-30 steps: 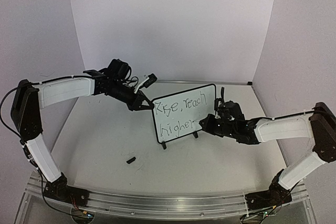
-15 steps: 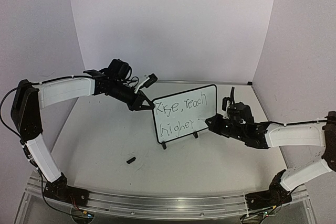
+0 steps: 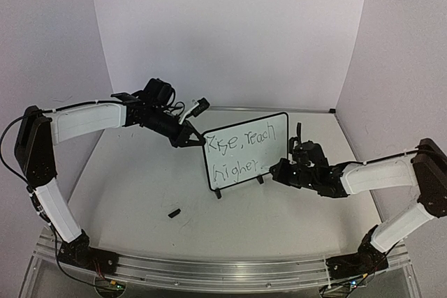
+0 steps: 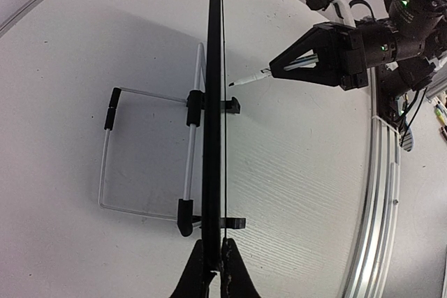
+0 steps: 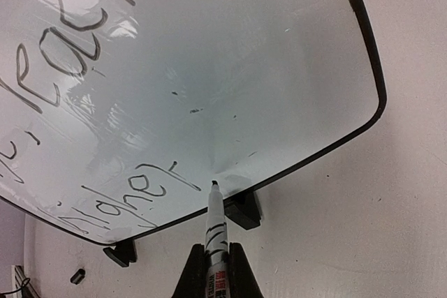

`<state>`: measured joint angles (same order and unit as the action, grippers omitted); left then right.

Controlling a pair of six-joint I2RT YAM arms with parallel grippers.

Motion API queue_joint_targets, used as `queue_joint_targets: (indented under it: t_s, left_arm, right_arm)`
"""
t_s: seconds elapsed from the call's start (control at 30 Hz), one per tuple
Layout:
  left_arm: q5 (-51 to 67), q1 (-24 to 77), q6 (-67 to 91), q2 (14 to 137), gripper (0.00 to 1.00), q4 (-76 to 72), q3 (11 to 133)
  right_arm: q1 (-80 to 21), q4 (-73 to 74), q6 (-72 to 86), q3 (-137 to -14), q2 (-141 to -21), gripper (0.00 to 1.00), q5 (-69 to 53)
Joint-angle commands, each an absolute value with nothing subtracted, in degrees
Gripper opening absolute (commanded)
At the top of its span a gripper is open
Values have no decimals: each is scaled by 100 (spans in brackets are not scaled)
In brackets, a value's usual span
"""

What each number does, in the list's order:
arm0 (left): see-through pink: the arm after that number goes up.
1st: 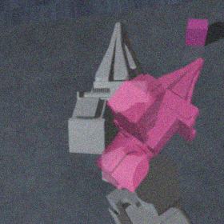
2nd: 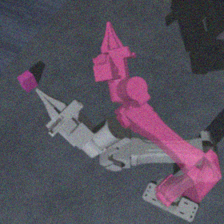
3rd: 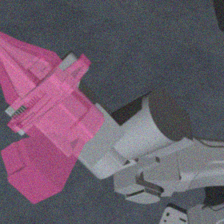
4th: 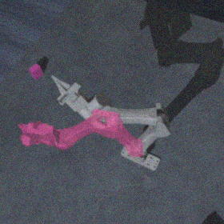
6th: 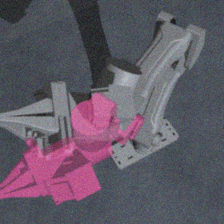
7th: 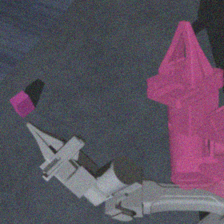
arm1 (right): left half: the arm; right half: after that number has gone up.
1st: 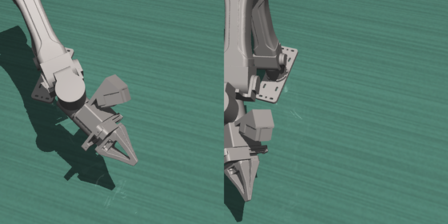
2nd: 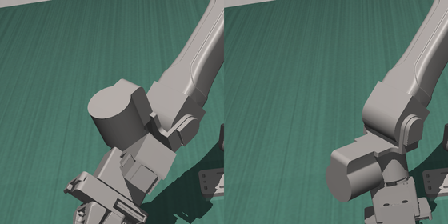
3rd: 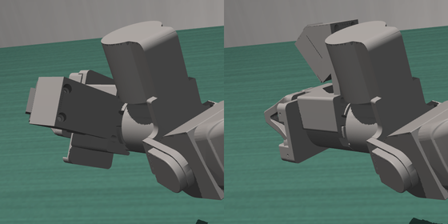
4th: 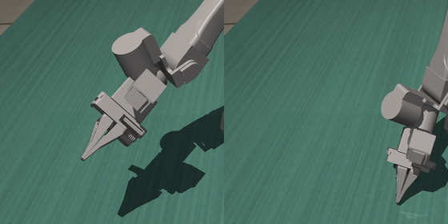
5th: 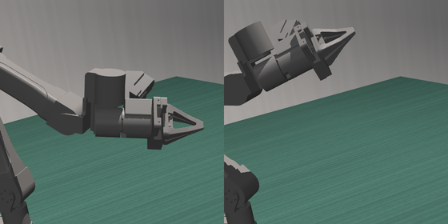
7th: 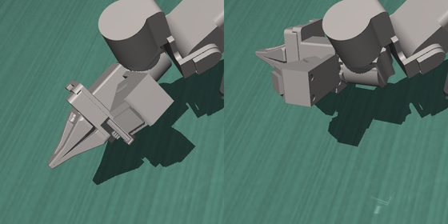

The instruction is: Write a sentence on the whiteboard

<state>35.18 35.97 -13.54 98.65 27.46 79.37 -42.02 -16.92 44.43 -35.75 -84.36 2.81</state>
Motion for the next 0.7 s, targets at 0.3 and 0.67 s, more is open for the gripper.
queue_joint_targets:
  t_s: [0.3,0.67]
  left_arm:
    - [3222,3708,-1566,10064,0,3489,7813]
    - [3222,3709,-1571,10077,0,3490,7813]
  right_arm:
    - [-4175,-1991,4409,-3867,-8688,0,433]
    - [-4175,-2012,4405,-3895,-8730,0,436]
